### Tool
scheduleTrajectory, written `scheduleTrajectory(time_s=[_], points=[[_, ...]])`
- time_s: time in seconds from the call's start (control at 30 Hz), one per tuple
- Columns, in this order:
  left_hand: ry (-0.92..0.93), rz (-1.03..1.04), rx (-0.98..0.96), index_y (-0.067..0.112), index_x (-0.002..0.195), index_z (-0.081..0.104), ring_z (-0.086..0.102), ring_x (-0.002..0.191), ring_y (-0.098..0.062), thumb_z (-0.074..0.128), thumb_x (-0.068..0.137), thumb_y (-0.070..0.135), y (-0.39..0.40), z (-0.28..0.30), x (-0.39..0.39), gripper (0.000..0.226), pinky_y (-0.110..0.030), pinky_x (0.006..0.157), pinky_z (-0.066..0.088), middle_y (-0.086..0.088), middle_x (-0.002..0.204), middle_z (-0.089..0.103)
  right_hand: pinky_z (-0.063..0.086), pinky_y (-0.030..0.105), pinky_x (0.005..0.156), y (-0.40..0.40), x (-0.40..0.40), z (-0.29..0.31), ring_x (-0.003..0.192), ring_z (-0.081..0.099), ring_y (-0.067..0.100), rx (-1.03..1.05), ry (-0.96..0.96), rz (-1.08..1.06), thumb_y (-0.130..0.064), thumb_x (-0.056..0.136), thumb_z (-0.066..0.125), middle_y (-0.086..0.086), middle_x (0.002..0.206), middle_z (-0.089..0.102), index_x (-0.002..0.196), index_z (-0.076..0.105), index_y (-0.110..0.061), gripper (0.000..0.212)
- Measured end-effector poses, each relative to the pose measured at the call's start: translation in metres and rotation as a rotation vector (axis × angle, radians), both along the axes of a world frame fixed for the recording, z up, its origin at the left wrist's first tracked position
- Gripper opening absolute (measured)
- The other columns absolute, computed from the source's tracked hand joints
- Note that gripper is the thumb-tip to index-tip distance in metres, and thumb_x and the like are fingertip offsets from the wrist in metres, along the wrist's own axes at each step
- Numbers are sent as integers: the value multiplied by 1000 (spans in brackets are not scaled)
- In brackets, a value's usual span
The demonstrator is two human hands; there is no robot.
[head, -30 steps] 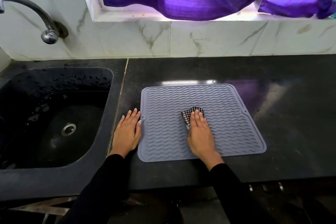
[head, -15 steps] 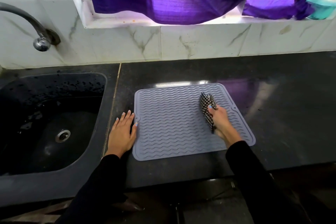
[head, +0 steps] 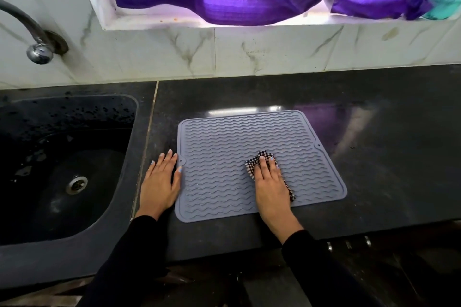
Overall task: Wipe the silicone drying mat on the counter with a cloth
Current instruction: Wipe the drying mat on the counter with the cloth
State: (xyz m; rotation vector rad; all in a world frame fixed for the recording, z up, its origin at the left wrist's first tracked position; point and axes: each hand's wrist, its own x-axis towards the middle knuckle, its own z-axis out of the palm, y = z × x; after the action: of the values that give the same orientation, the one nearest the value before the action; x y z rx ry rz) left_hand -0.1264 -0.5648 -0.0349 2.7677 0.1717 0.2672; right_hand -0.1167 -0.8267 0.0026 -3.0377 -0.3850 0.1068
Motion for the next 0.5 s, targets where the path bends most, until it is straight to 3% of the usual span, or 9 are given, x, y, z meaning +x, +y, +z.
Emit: scheduleTrajectory(time_s=[0.07,0.13,0.17,0.23,0.27,0.3,0.4,0.5], points=[[4,-3,7,12,142,35,22,142,-19,8,86,55,0,0,-1,75,-36,116,11,-5,151,30,2,34,118,-4,4,4,146,-3,26,60,14,37,1,95,27,9,158,0,148,11,-7,56],[10,-6,9,12,142,34,22,142,-19,7,85,55,0,1,-2,77,-36,116,11,-5,151,30,12,30,116,-17,16,7,145,14,21,300,104,9,6,92,36,5,156,18,146,27,-11,57],[12,-8,9,12,143,34,21,142,-19,7,85,56,0,1,-2,77,-36,117,11,-5,152,29,23,30,112,-27,23,16,139,30,21,491,219,-60,4,92,40,6,151,32,141,38,-10,51],[16,-8,7,12,143,34,21,142,-19,7,84,56,0,2,-1,78,-36,117,11,-5,152,29,44,31,89,-46,37,37,105,56,23,1019,434,-327,-2,96,42,15,125,58,124,53,-5,30],[18,-9,9,12,143,34,21,142,-19,7,84,56,0,2,-2,78,-36,117,11,-5,152,29,47,31,79,-54,44,41,92,58,22,1210,426,-462,-5,97,41,15,113,63,118,55,-4,25],[18,-8,11,12,143,34,21,142,-19,7,84,57,0,2,-1,78,-36,117,11,-5,152,29,47,31,78,-60,49,44,90,58,23,1263,351,-538,-6,98,40,13,111,63,118,55,-5,25],[13,-1,-7,12,142,36,22,142,-19,7,83,58,0,2,-1,79,-36,116,11,-5,151,31,39,36,100,-65,56,36,117,51,28,780,-49,-481,-3,94,42,11,130,54,131,49,-8,38],[10,-1,-15,12,142,36,22,142,-19,9,83,58,1,1,0,79,-36,117,12,-5,151,31,23,38,115,-59,56,11,138,30,27,540,-89,-352,0,91,43,13,149,34,141,35,-4,51]])
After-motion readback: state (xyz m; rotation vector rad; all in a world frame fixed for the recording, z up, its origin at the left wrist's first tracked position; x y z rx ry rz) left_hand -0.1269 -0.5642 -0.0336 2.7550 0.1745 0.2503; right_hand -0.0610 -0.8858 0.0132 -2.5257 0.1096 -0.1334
